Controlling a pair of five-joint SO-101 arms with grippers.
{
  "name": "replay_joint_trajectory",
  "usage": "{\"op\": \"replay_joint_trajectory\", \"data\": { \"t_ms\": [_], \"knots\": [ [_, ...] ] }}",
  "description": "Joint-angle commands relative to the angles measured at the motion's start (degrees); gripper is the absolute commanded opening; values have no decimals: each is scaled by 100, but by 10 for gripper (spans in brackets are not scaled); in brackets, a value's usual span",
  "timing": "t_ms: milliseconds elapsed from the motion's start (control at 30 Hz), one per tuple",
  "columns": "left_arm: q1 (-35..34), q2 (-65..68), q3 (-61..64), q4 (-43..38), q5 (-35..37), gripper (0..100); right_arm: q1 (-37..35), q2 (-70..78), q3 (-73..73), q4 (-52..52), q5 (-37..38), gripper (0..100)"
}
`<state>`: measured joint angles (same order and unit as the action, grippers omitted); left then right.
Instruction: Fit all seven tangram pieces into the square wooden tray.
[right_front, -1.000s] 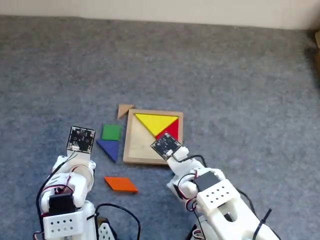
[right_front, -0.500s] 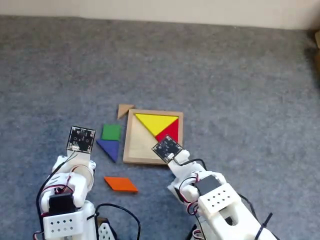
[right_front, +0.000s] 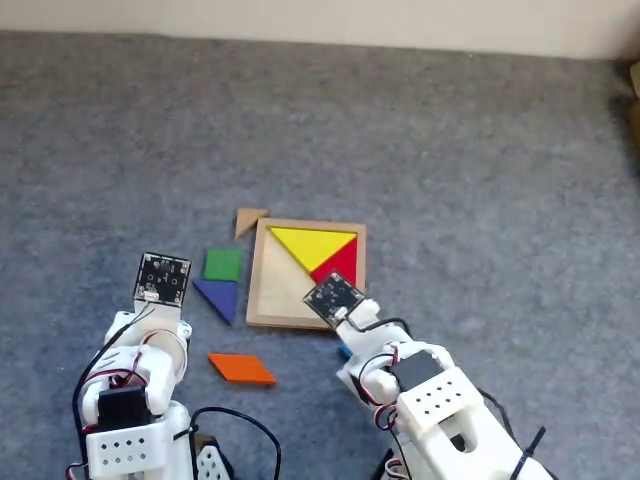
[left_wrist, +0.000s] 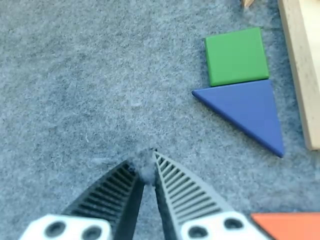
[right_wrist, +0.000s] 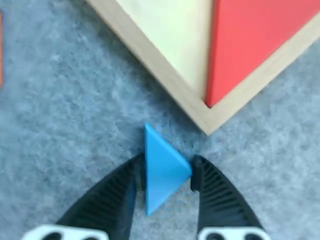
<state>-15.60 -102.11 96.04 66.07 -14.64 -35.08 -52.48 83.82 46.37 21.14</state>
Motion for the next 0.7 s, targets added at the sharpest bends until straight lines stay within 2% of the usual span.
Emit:
{"op": "replay_joint_trajectory", "data": {
  "t_ms": [0,200,367,667],
  "knots": [
    [-57,-163,119,26,26,7,-57,-57,-31,409,220,84],
    [-57,-163,119,26,26,7,479,-66,-840,1182,237,84],
    [-57,-163,119,26,26,7,910,-57,-1534,1587,844,84],
    [-57,-163,119,26,26,7,708,4,-2633,1543,914,84]
  ]
}}
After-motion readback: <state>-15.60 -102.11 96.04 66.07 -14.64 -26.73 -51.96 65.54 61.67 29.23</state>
